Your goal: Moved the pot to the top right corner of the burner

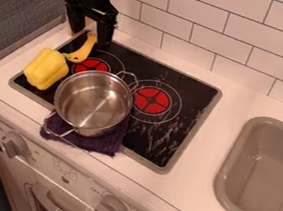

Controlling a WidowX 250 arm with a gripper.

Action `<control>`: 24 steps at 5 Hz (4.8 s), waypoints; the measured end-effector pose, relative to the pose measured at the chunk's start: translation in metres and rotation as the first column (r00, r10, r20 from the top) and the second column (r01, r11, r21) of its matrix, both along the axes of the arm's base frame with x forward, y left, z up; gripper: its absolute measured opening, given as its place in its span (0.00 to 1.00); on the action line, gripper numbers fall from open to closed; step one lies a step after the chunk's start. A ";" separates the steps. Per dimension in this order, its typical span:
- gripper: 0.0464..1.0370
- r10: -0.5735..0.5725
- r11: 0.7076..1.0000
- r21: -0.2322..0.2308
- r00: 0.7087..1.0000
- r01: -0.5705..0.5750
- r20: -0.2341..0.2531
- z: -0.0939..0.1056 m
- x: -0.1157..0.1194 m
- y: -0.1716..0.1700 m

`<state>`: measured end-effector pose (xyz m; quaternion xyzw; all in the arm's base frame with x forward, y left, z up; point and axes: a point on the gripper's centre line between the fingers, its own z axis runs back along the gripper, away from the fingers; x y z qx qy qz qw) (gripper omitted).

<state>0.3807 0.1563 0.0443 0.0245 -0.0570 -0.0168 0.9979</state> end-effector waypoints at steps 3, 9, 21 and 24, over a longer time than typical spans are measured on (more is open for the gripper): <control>0.96 -0.095 0.995 -0.020 0.993 0.096 0.072 0.039 -0.026 -0.036; 0.89 -0.372 0.925 0.080 0.928 0.372 -0.021 -0.003 -0.136 -0.156; 0.55 -0.648 0.754 0.060 0.755 0.654 -0.099 -0.027 -0.004 -0.244; 0.96 -0.311 0.948 0.046 0.948 0.314 -0.062 -0.029 -0.009 -0.255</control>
